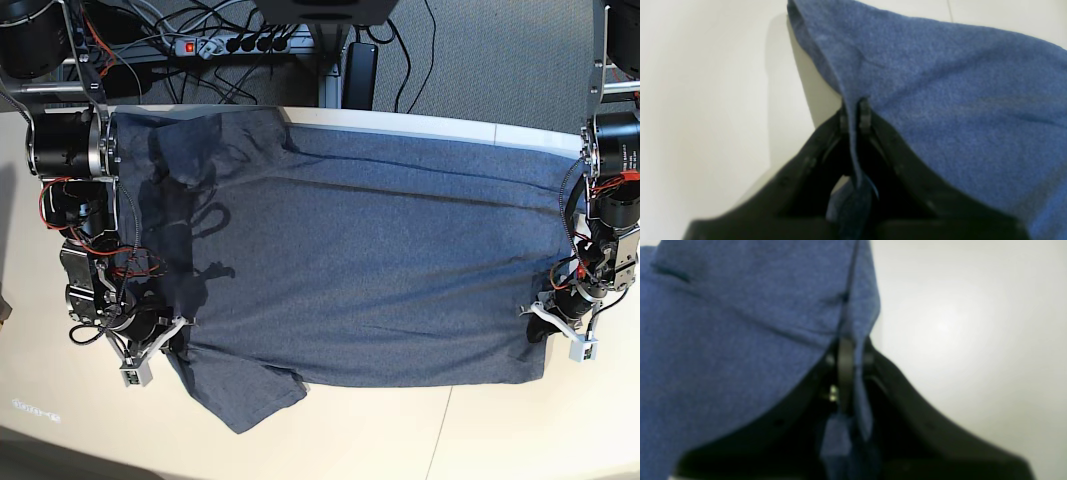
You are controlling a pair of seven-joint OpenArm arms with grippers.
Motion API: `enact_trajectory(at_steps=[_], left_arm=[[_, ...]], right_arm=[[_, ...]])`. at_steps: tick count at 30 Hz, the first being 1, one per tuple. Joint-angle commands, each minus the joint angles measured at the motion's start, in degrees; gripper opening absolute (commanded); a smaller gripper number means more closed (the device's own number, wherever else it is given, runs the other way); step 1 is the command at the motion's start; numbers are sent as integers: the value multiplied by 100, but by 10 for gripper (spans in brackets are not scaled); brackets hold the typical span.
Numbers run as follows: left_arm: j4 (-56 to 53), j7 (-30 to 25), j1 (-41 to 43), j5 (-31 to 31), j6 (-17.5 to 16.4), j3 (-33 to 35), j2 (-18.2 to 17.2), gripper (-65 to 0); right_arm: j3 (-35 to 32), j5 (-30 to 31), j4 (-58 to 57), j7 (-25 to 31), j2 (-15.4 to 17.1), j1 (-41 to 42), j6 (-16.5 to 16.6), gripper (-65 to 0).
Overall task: Fold the T-shirt properly
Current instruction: 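Grasp the shirt side edges near the hem with both grippers, then lift the hem side and fold it toward the collar with both grippers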
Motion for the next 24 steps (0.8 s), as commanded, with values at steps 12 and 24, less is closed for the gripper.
enact_trajectory(at_steps=[12,24], left_arm=[[107,-107,-173,-498,-176,-2,-245,-650],[146,96,-157,-623,-176,-2,-457,-650]], right_arm=[[7,236,120,59,76,160,-4,-650],[7,487,479,-79,162,157,393,-650]])
